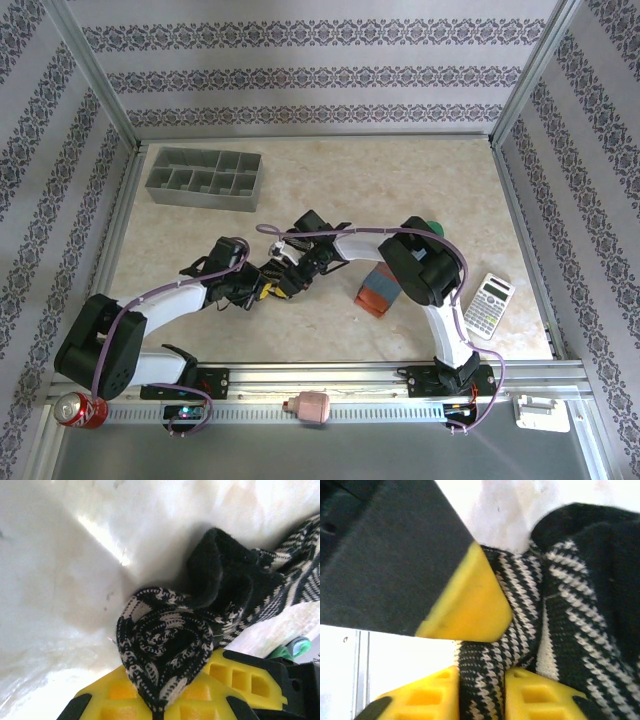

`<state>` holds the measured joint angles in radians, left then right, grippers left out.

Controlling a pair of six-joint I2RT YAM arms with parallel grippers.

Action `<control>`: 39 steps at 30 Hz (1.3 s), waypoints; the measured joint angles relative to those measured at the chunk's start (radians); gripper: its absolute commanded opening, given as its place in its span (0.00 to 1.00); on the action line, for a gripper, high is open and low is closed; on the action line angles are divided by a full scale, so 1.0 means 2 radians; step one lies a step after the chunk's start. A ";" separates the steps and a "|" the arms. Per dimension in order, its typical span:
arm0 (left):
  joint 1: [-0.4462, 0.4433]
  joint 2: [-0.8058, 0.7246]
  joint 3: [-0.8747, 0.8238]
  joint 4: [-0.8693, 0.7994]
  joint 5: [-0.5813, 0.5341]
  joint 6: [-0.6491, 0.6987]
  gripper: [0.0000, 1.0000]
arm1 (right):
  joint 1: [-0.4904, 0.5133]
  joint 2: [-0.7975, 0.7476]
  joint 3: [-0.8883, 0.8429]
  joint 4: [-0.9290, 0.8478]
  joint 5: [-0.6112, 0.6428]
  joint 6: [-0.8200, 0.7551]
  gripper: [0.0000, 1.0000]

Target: Roll the socks

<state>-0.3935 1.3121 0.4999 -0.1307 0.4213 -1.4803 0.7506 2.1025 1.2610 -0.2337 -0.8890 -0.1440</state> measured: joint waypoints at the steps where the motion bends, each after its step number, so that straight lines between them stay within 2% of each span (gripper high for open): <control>1: 0.000 0.001 0.005 -0.013 0.000 0.000 0.00 | 0.002 -0.012 -0.016 0.012 0.009 -0.004 0.40; 6: -0.001 0.011 0.047 -0.105 -0.010 -0.009 0.00 | 0.032 -0.142 -0.163 0.096 0.148 -0.052 0.57; 9: -0.001 0.014 0.063 -0.147 -0.017 -0.017 0.00 | 0.075 -0.216 -0.234 0.153 0.256 -0.096 0.60; 11: -0.002 0.020 0.074 -0.169 -0.019 -0.020 0.00 | 0.105 -0.233 -0.243 0.175 0.316 -0.124 0.61; 15: -0.002 0.037 0.094 -0.195 -0.019 -0.024 0.00 | 0.161 -0.232 -0.242 0.213 0.411 -0.176 0.60; 20: -0.002 0.054 0.107 -0.205 -0.016 -0.026 0.00 | 0.218 -0.177 -0.211 0.225 0.483 -0.227 0.60; 25: -0.002 0.061 0.114 -0.212 -0.015 -0.027 0.00 | 0.242 -0.131 -0.183 0.242 0.554 -0.264 0.58; 28: -0.002 0.061 0.114 -0.212 -0.015 -0.027 0.00 | 0.238 -0.108 -0.162 0.246 0.575 -0.276 0.51; 30: -0.002 0.061 0.114 -0.212 -0.015 -0.027 0.00 | 0.236 -0.100 -0.157 0.246 0.583 -0.281 0.37; 33: -0.001 0.061 0.113 -0.209 -0.019 -0.026 0.00 | 0.232 -0.095 -0.151 0.249 0.585 -0.284 0.10; 35: 0.000 0.060 0.113 -0.206 -0.025 -0.026 0.00 | 0.228 -0.095 -0.150 0.248 0.581 -0.278 0.01; 37: 0.000 0.057 0.113 -0.204 -0.030 -0.027 0.13 | 0.222 -0.095 -0.149 0.246 0.568 -0.269 0.00; 39: 0.001 0.051 0.112 -0.204 -0.035 -0.025 0.37 | 0.214 -0.098 -0.148 0.244 0.545 -0.261 0.00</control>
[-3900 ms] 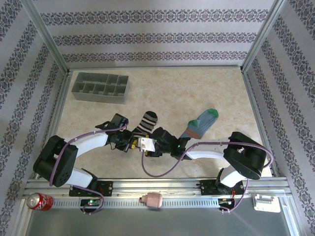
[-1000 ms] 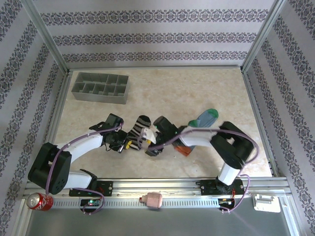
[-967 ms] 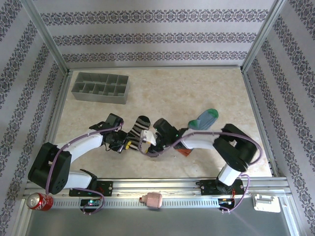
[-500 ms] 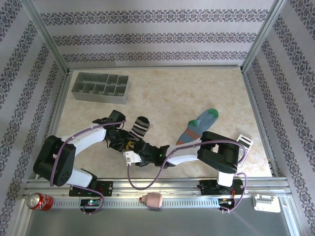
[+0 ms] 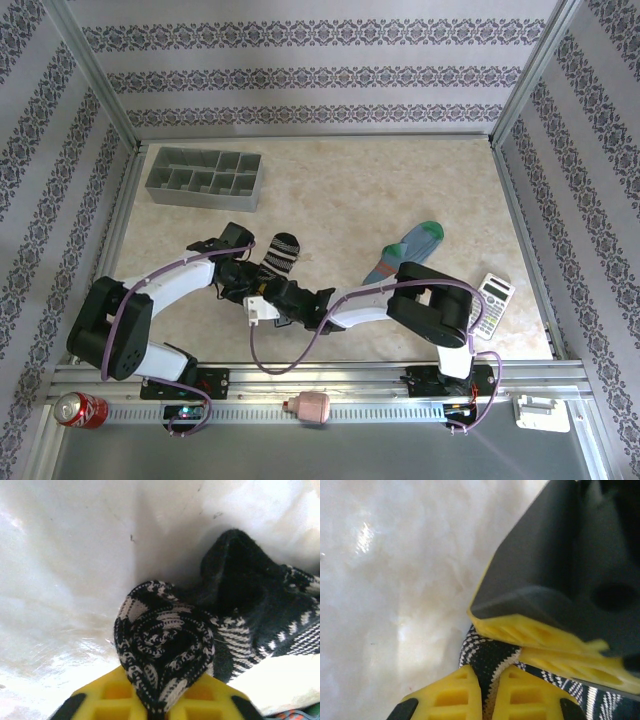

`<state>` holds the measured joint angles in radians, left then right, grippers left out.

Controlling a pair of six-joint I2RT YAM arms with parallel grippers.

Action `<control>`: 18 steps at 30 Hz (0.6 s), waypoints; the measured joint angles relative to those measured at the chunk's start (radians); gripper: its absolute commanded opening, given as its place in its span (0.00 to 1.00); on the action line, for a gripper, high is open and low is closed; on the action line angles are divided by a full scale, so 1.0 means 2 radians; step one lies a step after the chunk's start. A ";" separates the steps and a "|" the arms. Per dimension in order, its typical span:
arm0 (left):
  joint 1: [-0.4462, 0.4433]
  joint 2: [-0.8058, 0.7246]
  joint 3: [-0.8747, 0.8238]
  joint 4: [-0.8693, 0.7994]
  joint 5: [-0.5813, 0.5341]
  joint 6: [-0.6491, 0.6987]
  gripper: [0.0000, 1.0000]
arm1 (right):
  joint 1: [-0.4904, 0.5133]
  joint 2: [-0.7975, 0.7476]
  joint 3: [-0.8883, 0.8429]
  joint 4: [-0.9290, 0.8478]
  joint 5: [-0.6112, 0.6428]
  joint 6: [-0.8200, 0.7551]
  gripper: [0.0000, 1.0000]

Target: Roll the socks

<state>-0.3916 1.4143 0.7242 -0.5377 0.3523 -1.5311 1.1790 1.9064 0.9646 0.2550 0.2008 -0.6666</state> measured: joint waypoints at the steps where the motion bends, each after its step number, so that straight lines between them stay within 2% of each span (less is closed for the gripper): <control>1: 0.001 -0.006 -0.004 0.001 -0.002 0.001 0.47 | -0.006 -0.001 0.001 -0.002 -0.014 0.007 0.00; 3: 0.008 -0.028 -0.016 0.002 -0.006 -0.001 0.60 | -0.020 -0.006 0.003 -0.009 -0.050 0.026 0.00; 5: 0.023 -0.062 -0.030 -0.001 -0.007 0.000 0.69 | -0.037 -0.007 0.005 -0.017 -0.084 0.044 0.00; 6: 0.034 -0.078 -0.035 -0.002 -0.006 0.000 0.70 | -0.047 -0.008 0.009 -0.024 -0.101 0.053 0.00; 9: 0.068 -0.110 -0.039 -0.004 -0.006 0.005 0.71 | -0.068 -0.007 0.019 -0.042 -0.151 0.078 0.00; 12: 0.091 -0.127 -0.047 0.002 -0.005 0.009 0.64 | -0.084 -0.006 0.029 -0.061 -0.193 0.098 0.00; 14: 0.095 -0.133 -0.060 0.015 -0.001 0.012 0.61 | -0.094 -0.001 0.037 -0.072 -0.219 0.112 0.00; 18: 0.094 -0.135 -0.086 0.055 0.023 0.015 0.61 | -0.118 0.013 0.062 -0.100 -0.279 0.140 0.00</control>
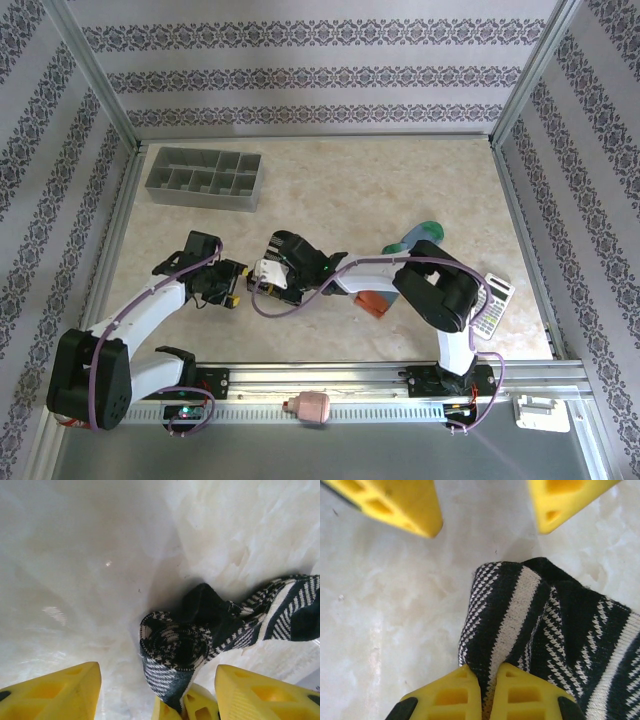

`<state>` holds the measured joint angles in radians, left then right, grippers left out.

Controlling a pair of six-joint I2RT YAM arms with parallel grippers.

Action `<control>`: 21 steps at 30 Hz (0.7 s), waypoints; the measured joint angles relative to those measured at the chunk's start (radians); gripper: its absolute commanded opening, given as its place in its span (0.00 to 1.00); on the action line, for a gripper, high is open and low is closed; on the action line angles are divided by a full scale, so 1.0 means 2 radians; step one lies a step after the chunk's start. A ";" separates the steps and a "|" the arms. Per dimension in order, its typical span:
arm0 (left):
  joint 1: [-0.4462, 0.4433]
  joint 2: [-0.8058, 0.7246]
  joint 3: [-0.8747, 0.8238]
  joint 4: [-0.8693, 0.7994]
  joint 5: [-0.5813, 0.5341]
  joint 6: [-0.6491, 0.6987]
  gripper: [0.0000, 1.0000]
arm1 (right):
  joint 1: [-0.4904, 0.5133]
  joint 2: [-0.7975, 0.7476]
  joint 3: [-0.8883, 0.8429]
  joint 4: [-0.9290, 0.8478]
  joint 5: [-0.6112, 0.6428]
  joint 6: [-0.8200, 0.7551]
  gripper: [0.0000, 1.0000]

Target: Roll the socks

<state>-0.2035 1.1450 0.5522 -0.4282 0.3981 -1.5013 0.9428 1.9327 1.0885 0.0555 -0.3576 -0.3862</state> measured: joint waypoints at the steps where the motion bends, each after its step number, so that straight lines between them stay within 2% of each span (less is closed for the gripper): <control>1: -0.002 -0.001 -0.005 0.010 0.005 0.001 0.61 | -0.007 0.006 0.009 -0.009 -0.018 0.008 0.00; 7: -0.017 -0.012 -0.030 0.076 0.028 0.001 0.65 | -0.042 0.045 0.060 -0.055 -0.121 0.055 0.00; 12: -0.027 0.001 -0.042 0.134 0.043 -0.001 0.62 | -0.063 0.076 0.095 -0.086 -0.188 0.096 0.00; 21: -0.033 0.023 -0.043 0.149 0.046 0.003 0.61 | -0.087 0.112 0.126 -0.105 -0.269 0.153 0.00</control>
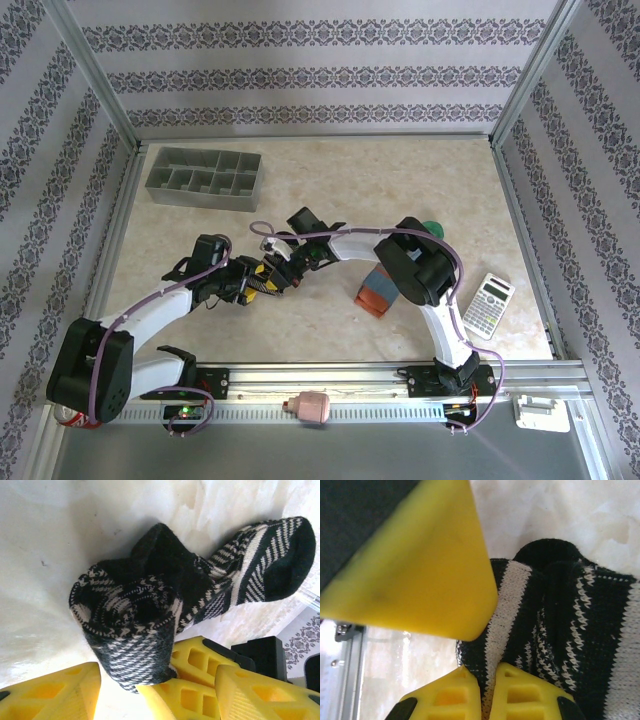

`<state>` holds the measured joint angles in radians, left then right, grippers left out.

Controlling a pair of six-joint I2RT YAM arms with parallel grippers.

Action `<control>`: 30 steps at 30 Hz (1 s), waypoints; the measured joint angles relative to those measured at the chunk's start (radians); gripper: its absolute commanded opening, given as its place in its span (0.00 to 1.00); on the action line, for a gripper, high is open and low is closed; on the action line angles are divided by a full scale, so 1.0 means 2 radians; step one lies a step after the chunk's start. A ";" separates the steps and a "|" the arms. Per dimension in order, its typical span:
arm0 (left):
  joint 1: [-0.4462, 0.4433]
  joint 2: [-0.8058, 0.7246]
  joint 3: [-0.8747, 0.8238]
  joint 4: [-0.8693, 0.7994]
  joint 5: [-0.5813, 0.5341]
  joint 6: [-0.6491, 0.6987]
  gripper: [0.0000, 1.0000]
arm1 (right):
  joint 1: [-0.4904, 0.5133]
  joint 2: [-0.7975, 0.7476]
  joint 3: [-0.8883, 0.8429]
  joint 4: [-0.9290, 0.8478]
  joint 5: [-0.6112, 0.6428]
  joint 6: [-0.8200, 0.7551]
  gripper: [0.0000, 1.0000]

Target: Roll the socks

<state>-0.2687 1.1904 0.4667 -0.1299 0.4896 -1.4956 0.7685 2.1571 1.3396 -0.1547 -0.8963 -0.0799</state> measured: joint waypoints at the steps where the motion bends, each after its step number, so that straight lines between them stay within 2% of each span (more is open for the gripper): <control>1: 0.000 0.003 0.000 0.000 0.000 0.002 0.61 | -0.002 0.004 0.004 -0.004 -0.006 0.003 0.00; 8: 0.000 0.038 0.000 0.010 -0.002 0.006 0.56 | -0.010 0.025 0.031 -0.035 -0.037 0.023 0.00; 15: 0.000 0.074 0.006 0.017 -0.005 0.017 0.36 | -0.013 0.034 0.042 -0.052 -0.052 0.030 0.00; 17: 0.000 0.083 0.013 0.011 -0.004 0.019 0.28 | -0.012 0.034 0.042 -0.052 -0.052 0.030 0.07; 20: -0.003 0.083 0.019 -0.002 -0.008 0.016 0.04 | -0.012 0.032 0.039 -0.052 -0.045 0.027 0.23; 21: -0.004 0.081 0.022 -0.008 -0.010 0.012 0.00 | -0.012 0.027 0.033 -0.047 -0.040 0.025 0.28; 24: -0.012 0.077 0.030 -0.029 -0.011 -0.001 0.00 | -0.008 -0.006 -0.009 -0.015 -0.005 0.018 0.42; 27: -0.021 0.078 0.047 -0.073 -0.017 -0.014 0.00 | 0.005 -0.069 -0.082 0.024 0.065 0.005 0.48; 30: -0.029 0.079 0.069 -0.125 -0.030 -0.029 0.00 | 0.018 -0.146 -0.169 0.079 0.139 -0.013 0.59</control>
<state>-0.3264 1.3487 0.6041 -0.3794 0.4297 -1.5543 0.8036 1.8656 1.0016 0.0025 -0.6182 -0.1066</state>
